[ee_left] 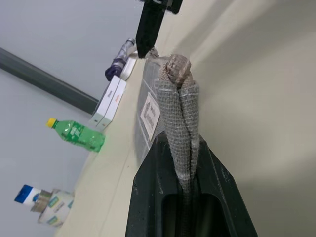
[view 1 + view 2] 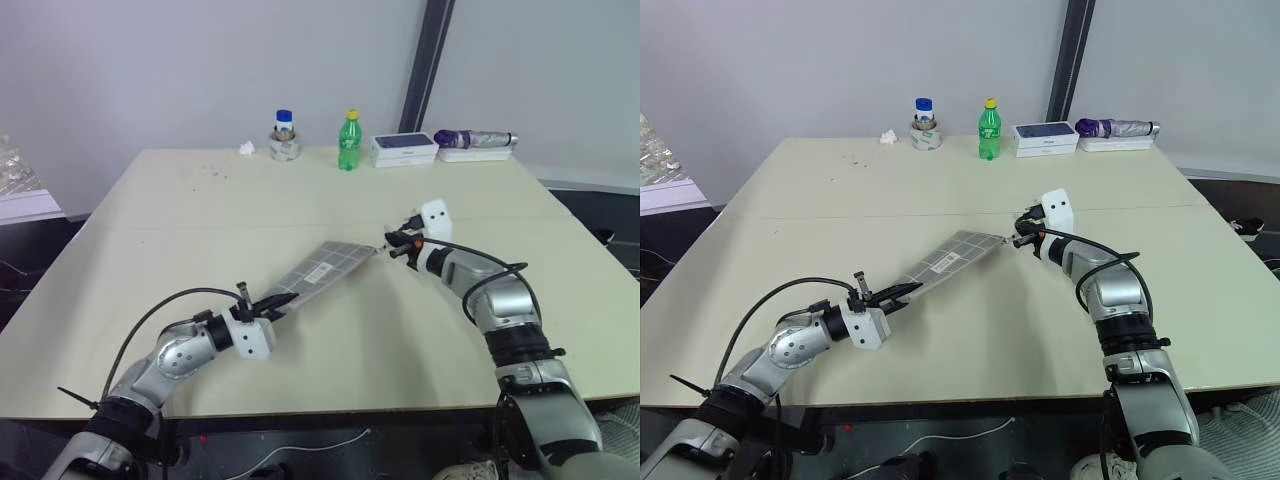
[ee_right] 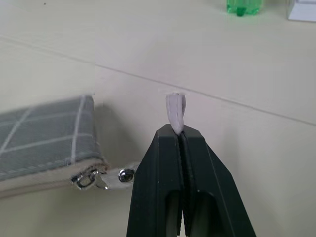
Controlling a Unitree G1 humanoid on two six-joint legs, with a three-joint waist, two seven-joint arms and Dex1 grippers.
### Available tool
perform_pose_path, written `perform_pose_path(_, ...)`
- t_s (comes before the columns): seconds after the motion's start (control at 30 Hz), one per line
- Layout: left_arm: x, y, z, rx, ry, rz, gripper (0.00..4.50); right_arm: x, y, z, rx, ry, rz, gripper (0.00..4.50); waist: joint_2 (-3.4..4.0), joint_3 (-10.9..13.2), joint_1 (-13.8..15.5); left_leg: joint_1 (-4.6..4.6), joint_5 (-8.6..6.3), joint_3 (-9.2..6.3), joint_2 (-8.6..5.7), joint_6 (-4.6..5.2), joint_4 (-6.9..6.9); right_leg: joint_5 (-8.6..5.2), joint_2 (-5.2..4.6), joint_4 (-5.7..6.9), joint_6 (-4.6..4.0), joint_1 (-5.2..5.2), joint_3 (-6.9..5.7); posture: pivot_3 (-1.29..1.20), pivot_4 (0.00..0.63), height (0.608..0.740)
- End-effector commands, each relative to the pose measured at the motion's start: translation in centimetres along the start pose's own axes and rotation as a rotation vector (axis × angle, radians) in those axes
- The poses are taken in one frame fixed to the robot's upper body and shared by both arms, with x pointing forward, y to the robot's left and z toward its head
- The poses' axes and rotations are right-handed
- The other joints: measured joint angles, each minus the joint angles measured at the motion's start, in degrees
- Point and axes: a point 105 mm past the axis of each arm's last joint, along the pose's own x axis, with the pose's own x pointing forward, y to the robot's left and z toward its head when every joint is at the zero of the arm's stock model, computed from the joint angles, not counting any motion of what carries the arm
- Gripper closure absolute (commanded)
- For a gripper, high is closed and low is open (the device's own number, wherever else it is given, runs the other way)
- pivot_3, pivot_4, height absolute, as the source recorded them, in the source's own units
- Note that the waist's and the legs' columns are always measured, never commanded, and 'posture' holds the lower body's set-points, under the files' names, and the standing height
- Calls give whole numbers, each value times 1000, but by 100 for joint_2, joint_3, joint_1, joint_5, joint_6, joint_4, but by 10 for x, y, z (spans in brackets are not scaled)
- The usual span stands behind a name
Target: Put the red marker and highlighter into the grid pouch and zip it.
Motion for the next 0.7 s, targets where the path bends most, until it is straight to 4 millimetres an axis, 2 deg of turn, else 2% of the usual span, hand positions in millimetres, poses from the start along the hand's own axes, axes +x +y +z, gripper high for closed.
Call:
perform_pose_path(0.03,-32,4,-30,-131,144,7,3511,-21,-33,24,-34,-86,-105,3589,1,1,3,0,0,1,0,0,0,0,-2,-1,0,0,0,0,150,740)
perform_pose_path(0.17,-35,18,-30,-244,145,107,1528,-28,-34,19,-42,-95,-96,1563,1,1,34,0,-1,-2,8,3,1,0,-5,-4,0,4,-2,0,150,740)
perform_pose_path(0.27,-47,22,-30,-327,155,156,32,-39,-29,21,-84,-111,-47,38,0,1,23,0,-1,-4,9,3,10,0,-5,3,0,7,-1,0,150,740)
perform_pose_path(0.4,-72,30,-28,-406,179,209,32,-63,-27,13,-165,-92,35,38,1,2,13,0,-2,-3,10,3,1,0,-5,-3,0,3,1,0,150,740)
perform_pose_path(0.5,-108,43,-29,-530,243,337,32,-106,-8,2,-276,-84,233,38,0,3,29,-10,-4,-6,14,6,1,0,-6,-13,0,3,-1,0,150,740)
perform_pose_path(0.7,-136,49,-30,-561,342,405,32,-137,-14,-15,-305,-37,281,38,-3,3,33,9,-5,-8,14,13,19,3,-8,-15,-1,33,-4,0,150,740)
